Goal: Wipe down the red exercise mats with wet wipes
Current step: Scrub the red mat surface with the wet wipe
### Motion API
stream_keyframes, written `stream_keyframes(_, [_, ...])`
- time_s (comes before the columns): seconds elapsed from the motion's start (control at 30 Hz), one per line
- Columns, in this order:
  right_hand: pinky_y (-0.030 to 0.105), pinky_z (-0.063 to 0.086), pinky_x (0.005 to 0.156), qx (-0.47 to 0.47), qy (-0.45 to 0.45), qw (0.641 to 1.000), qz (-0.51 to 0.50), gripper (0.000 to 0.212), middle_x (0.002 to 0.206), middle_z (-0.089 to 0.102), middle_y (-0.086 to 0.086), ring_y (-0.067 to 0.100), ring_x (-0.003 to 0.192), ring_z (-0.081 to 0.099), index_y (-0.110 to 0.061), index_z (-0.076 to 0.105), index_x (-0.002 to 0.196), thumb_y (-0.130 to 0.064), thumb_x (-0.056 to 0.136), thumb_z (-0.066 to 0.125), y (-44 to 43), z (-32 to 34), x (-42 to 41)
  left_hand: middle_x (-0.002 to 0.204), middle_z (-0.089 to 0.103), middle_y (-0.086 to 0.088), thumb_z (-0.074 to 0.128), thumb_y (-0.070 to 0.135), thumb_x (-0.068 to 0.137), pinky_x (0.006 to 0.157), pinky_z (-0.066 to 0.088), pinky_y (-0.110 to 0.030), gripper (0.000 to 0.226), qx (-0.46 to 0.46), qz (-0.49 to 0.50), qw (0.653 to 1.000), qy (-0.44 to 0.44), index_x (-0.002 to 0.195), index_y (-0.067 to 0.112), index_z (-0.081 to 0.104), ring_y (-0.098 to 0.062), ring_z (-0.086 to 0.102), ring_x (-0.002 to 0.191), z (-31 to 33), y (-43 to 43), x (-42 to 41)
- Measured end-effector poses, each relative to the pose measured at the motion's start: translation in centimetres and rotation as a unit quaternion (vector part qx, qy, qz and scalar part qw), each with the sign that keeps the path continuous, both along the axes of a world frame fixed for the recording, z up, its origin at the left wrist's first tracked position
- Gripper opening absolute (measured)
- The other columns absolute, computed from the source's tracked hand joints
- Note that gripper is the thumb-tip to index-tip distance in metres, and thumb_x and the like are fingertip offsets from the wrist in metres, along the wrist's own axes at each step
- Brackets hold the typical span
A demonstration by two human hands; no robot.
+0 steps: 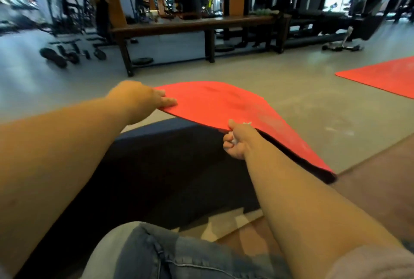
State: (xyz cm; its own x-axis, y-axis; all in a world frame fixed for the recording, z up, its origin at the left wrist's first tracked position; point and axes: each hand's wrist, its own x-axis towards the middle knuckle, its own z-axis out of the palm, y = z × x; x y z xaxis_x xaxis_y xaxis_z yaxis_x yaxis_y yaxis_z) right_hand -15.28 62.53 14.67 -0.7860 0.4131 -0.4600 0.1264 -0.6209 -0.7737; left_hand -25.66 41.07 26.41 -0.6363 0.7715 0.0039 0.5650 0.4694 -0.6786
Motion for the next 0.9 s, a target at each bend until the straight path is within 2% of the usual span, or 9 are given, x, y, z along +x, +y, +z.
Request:
stream_keyframes(0.07, [0.02, 0.016, 0.038, 0.012, -0.029, 0.999, 0.016, 0.021, 0.061, 0.034, -0.002, 0.007, 0.043, 0.029, -0.024, 0.052, 0.091, -0.022, 0.102, 0.035, -1.6, -0.1, -0.4, 0.157, 0.015, 0.017, 0.032, 0.006, 0.094, 0.076, 0.043, -0.031, 0.076, 0.001, 0.025, 0.998, -0.059, 0.145, 0.055, 0.004, -0.017, 0.045, 0.131, -1.8, -2.4, 0.1])
stream_keyframes(0.13, [0.021, 0.017, 0.04, 0.029, -0.066, 0.997, 0.035, 0.028, 0.068, 0.037, -0.002, 0.009, 0.047, 0.029, -0.024, 0.056, 0.093, -0.019, 0.101, 0.03, -2.7, -1.1, -0.8, 0.158, 0.018, 0.013, 0.039, 0.006, 0.092, 0.101, 0.036, -0.031, 0.076, 0.007, 0.056, 0.989, -0.137, 0.147, 0.051, 0.01, -0.016, 0.038, 0.136, -4.8, -4.8, 0.2])
stream_keyframes(0.23, [0.021, 0.016, 0.043, 0.029, -0.128, 0.989, 0.064, 0.029, 0.071, 0.036, -0.002, 0.009, 0.049, 0.028, -0.022, 0.052, 0.085, -0.02, 0.101, 0.028, -5.0, -4.9, -0.6, 0.158, 0.017, 0.01, 0.039, 0.006, 0.088, 0.112, 0.025, -0.028, 0.078, 0.002, 0.108, 0.971, -0.215, 0.147, 0.049, 0.013, -0.015, 0.032, 0.14, -9.1, -7.3, 0.6])
stream_keyframes(0.43, [0.019, 0.014, 0.033, 0.007, -0.224, 0.969, 0.104, 0.025, 0.066, 0.044, 0.003, 0.01, 0.047, 0.025, -0.019, 0.045, 0.085, -0.025, 0.101, 0.027, -6.9, -13.9, 3.0, 0.151, 0.037, 0.007, 0.044, 0.011, 0.087, 0.105, 0.036, -0.029, 0.074, -0.102, 0.113, 0.945, -0.288, 0.143, 0.054, 0.023, -0.02, 0.043, 0.132, -14.9, -5.9, 1.8])
stream_keyframes(0.57, [0.018, 0.014, 0.032, 0.023, -0.262, 0.956, 0.13, 0.02, 0.072, 0.036, 0.001, 0.009, 0.048, 0.024, -0.018, 0.045, 0.094, -0.024, 0.101, 0.027, -5.3, -16.8, 4.4, 0.148, 0.041, 0.003, 0.058, 0.016, 0.085, 0.096, 0.037, -0.025, 0.076, -0.185, 0.132, 0.911, -0.346, 0.147, 0.046, 0.024, -0.021, 0.045, 0.13, -18.5, -3.0, 3.0])
stream_keyframes(0.63, [0.018, 0.015, 0.032, 0.019, -0.266, 0.953, 0.143, 0.025, 0.076, 0.033, 0.001, 0.008, 0.048, 0.025, -0.018, 0.048, 0.094, -0.026, 0.101, 0.025, -4.6, -18.2, 4.7, 0.147, 0.042, 0.002, 0.07, 0.035, 0.081, 0.094, 0.037, -0.024, 0.082, -0.175, 0.159, 0.89, -0.39, 0.148, 0.04, 0.023, -0.02, 0.046, 0.128, -20.9, -1.8, 3.5])
stream_keyframes(0.73, [0.017, 0.014, 0.032, -0.008, -0.256, 0.946, 0.201, 0.03, 0.072, 0.041, 0.0, 0.007, 0.042, 0.024, -0.018, 0.048, 0.092, -0.03, 0.103, 0.022, -4.8, -20.1, 4.6, 0.148, 0.041, -0.004, 0.062, 0.057, 0.082, 0.102, 0.035, -0.028, 0.082, -0.114, 0.138, 0.89, -0.419, 0.15, 0.031, 0.024, -0.025, 0.042, 0.132, -24.5, 0.7, 3.9])
stream_keyframes(0.83, [0.015, 0.014, 0.032, 0.004, -0.284, 0.901, 0.329, 0.045, 0.056, 0.046, 0.0, 0.006, 0.034, 0.023, -0.012, 0.051, 0.082, -0.043, 0.102, 0.025, -6.2, -21.3, 4.5, 0.15, 0.034, -0.009, 0.057, 0.051, 0.088, 0.108, 0.033, -0.032, 0.078, -0.059, 0.1, 0.893, -0.436, 0.152, 0.025, 0.02, -0.027, 0.037, 0.135, -28.1, 3.5, 4.1])
stream_keyframes(0.9, [0.012, 0.015, 0.033, 0.051, -0.321, 0.862, 0.389, 0.043, 0.052, 0.051, -0.002, 0.006, 0.035, 0.025, -0.014, 0.049, 0.077, -0.045, 0.1, 0.03, -6.0, -21.5, 5.1, 0.148, 0.038, -0.009, 0.058, 0.045, 0.09, 0.104, 0.035, -0.031, 0.074, -0.056, 0.099, 0.884, -0.453, 0.151, 0.022, 0.023, -0.027, 0.041, 0.132, -30.0, 5.1, 4.4])
